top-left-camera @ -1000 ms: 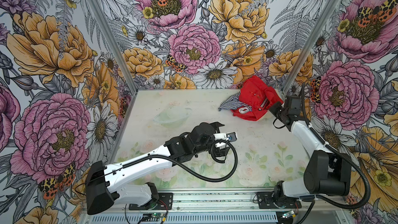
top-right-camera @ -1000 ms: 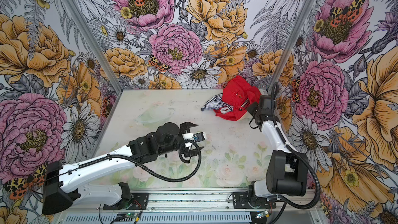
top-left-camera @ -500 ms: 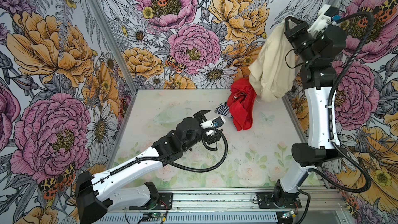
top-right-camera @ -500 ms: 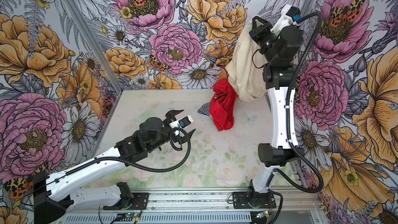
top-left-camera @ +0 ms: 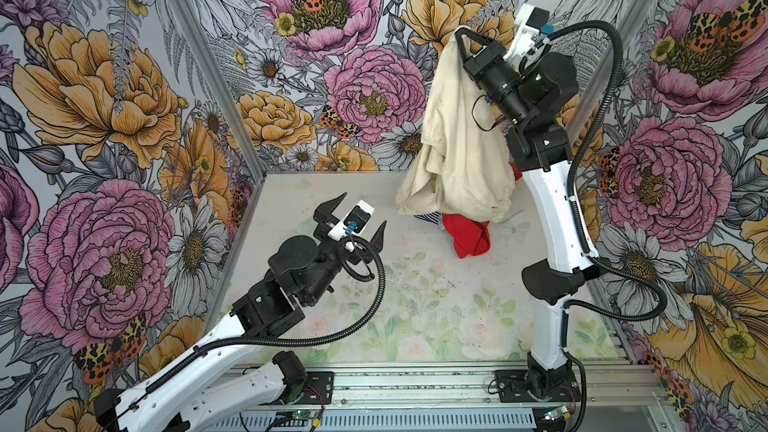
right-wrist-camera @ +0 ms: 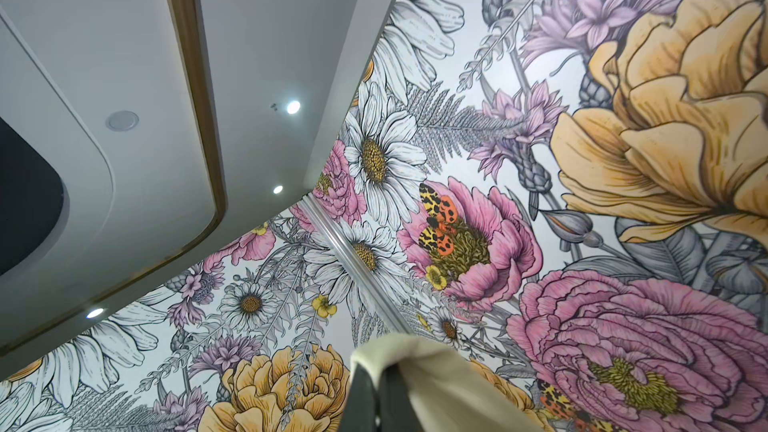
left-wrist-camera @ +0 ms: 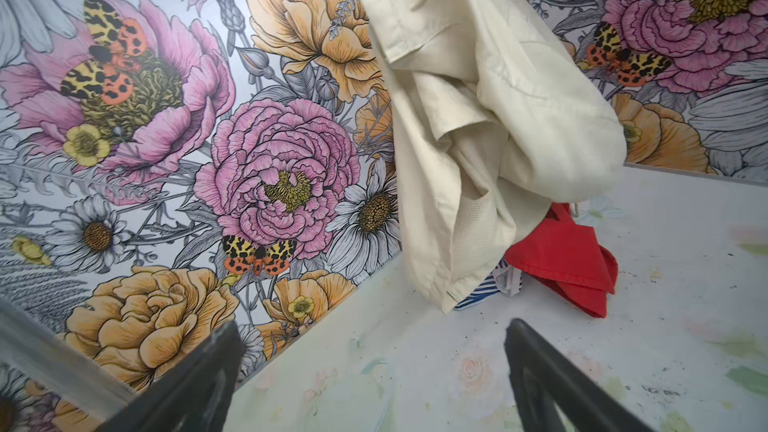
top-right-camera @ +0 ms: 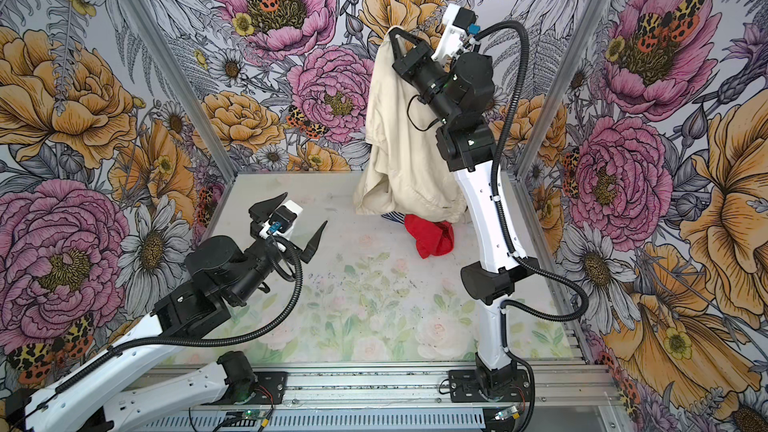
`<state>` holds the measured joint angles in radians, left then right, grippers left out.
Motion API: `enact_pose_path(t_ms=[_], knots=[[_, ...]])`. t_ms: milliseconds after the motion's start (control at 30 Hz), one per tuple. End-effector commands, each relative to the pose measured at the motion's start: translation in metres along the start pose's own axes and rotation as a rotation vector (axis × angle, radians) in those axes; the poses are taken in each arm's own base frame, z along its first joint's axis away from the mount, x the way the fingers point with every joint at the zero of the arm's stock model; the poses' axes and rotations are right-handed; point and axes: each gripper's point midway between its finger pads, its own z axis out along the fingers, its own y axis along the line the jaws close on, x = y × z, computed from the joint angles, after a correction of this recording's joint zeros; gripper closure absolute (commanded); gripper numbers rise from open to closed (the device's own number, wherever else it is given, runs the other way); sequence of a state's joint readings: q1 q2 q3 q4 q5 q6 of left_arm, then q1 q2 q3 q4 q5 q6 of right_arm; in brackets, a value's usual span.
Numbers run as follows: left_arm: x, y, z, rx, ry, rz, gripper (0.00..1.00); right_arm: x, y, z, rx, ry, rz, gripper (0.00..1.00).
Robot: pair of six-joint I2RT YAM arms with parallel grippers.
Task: Pick out a specific cloth from the pile
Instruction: 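Lift the beige trousers high out of the pile with the right gripper, then swing the beige trousers toward the left gripper and lower them onto the table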
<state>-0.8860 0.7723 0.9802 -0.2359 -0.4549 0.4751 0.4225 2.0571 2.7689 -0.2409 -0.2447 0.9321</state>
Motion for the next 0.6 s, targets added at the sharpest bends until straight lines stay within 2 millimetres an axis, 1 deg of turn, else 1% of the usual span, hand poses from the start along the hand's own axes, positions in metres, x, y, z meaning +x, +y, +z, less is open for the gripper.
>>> enact_pose_path(t_ms=[0, 33, 67, 133, 167, 200, 233, 267, 333, 400, 500, 567], knots=[[0.018, 0.034, -0.024, -0.134, 0.09, -0.046, 0.01, -0.015, 0.07, -0.001, -0.2, -0.153, -0.012, 1.0], [0.021, 0.04, -0.032, -0.156, 0.091, -0.056, 0.01, -0.005, 0.078, 0.003, -0.203, -0.179, -0.025, 1.0], [0.024, 0.046, -0.039, -0.176, 0.09, -0.065, 0.01, 0.009, 0.09, 0.008, -0.208, -0.209, -0.047, 1.0], [0.029, 0.054, -0.05, -0.208, 0.082, -0.082, 0.01, 0.029, 0.109, 0.012, -0.187, -0.292, -0.135, 1.0], [0.031, 0.057, -0.054, -0.217, 0.075, -0.091, 0.01, 0.034, 0.116, 0.012, -0.164, -0.336, -0.154, 1.0], [0.032, 0.059, -0.058, -0.222, 0.067, -0.1, 0.01, 0.039, 0.117, 0.013, -0.156, -0.363, -0.157, 1.0], [0.034, 0.061, -0.061, -0.229, 0.062, -0.107, 0.01, 0.038, 0.116, 0.013, -0.16, -0.395, -0.147, 1.0], [0.035, 0.062, -0.065, -0.233, 0.056, -0.112, 0.01, 0.047, 0.121, 0.015, -0.174, -0.395, -0.093, 1.0], [0.038, 0.066, -0.07, -0.251, 0.055, -0.117, 0.01, 0.054, 0.114, 0.019, -0.183, -0.4, -0.011, 1.0], [0.041, 0.072, -0.076, -0.278, 0.056, -0.125, 0.01, 0.07, 0.107, 0.027, -0.207, -0.369, 0.053, 1.0], [0.045, 0.078, -0.081, -0.308, 0.064, -0.129, 0.01, 0.11, 0.094, 0.042, -0.248, -0.278, 0.143, 1.0], [0.05, 0.078, -0.081, -0.316, 0.082, -0.131, 0.01, 0.148, 0.073, 0.052, -0.231, -0.202, 0.205, 1.0]])
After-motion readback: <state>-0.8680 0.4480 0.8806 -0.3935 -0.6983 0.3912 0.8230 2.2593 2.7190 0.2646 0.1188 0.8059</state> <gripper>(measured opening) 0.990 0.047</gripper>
